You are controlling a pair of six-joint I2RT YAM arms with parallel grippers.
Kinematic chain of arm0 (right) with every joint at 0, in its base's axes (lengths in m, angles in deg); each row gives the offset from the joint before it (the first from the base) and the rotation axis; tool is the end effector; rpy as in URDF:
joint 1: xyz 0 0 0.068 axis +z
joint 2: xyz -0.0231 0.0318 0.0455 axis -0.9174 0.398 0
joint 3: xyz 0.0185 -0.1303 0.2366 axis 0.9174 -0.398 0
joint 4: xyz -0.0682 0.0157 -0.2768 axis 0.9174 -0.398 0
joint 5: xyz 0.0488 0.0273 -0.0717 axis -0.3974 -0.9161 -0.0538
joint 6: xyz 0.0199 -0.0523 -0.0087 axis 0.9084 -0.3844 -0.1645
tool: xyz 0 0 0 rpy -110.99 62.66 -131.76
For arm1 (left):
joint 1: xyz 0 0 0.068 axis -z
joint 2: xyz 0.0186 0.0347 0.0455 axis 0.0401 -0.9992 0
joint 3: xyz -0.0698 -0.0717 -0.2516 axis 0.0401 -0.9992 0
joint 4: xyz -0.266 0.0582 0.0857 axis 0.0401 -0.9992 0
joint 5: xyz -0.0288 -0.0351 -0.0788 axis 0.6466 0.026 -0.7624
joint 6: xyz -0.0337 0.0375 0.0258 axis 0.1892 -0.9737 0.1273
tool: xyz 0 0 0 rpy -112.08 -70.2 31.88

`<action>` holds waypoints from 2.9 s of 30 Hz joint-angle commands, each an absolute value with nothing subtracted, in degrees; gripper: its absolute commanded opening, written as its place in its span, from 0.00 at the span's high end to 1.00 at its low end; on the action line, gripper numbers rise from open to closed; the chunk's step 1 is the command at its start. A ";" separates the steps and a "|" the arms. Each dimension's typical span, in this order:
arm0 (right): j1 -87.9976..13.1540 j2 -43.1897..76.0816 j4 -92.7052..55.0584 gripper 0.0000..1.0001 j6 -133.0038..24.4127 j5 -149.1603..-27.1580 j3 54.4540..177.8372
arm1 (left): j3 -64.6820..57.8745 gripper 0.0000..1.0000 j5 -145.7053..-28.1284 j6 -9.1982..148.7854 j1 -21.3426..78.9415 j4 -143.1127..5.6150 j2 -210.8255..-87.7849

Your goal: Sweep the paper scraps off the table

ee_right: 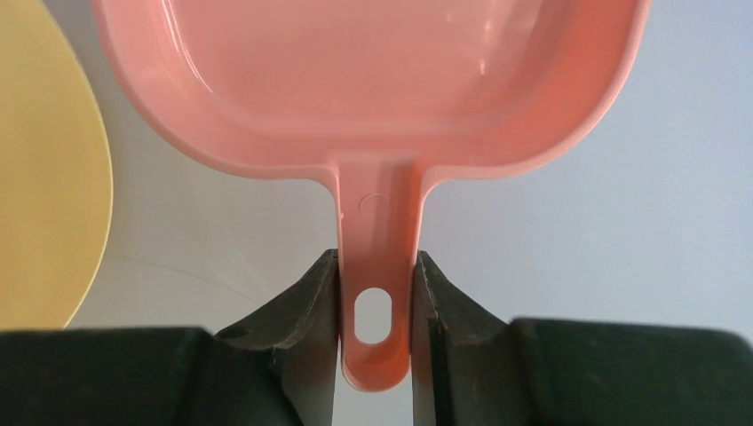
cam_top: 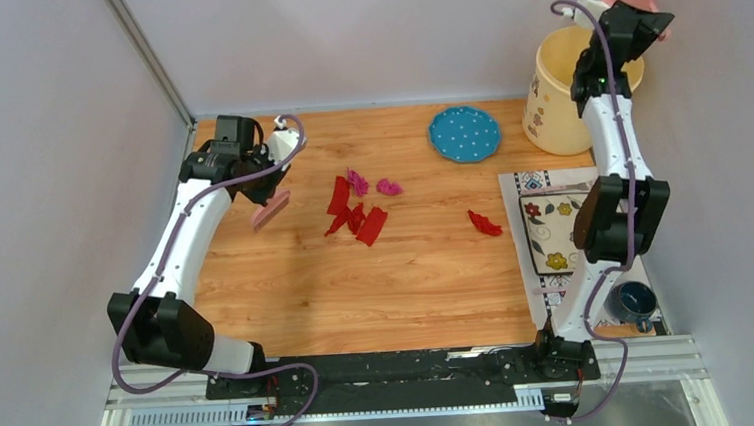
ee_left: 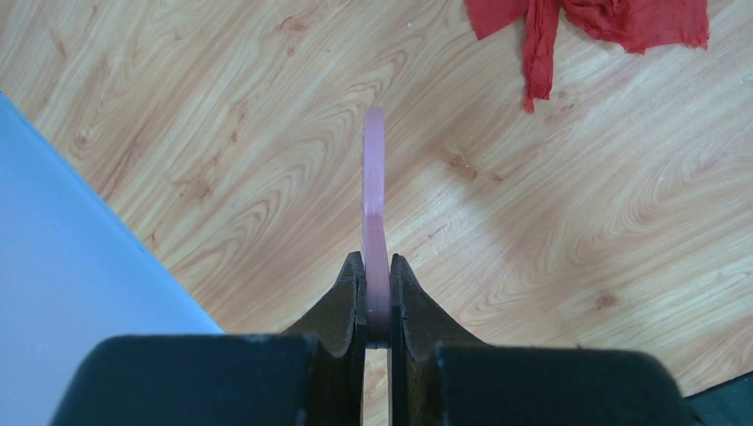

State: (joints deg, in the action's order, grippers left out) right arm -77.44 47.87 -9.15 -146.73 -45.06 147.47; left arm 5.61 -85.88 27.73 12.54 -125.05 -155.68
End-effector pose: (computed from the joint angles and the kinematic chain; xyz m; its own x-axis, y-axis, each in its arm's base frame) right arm 0.4879 -0.1174 0.3956 -0.7158 -0.6893 -0.1118 0.1155 0.0410 -0.9925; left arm 0.3130 -0.0617 0.3373 -0.5672 0.6139 -0.5490 0.6214 0.7565 0.2040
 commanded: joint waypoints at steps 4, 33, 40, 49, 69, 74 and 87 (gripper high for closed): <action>-73.15 28.02 -30.78 1.00 -107.01 -56.68 151.97 | 5.20 1.00 -90.52 31.57 12.23 -119.55 -152.39; -22.52 15.60 -92.85 1.00 -53.03 -86.77 117.34 | -0.96 1.00 -97.46 44.50 13.37 -108.55 -151.86; -21.29 17.80 -87.06 1.00 -47.41 -80.61 108.46 | 1.07 1.00 -100.10 43.98 16.97 -111.72 -151.51; -17.08 22.72 -81.16 1.00 -45.81 -77.36 103.62 | 1.34 1.00 -93.20 35.37 20.76 -110.33 -154.49; -14.34 40.74 -78.08 1.00 -53.46 -74.28 116.71 | -0.08 1.00 -112.13 29.92 26.38 -107.85 -165.04; -15.22 39.17 -74.75 1.00 -55.65 -75.76 116.80 | 0.63 1.00 -120.92 35.59 27.61 -110.58 -164.69; -15.22 32.93 -67.19 1.00 -58.30 -82.01 110.39 | 7.48 1.00 -114.91 48.46 27.52 -109.00 -161.80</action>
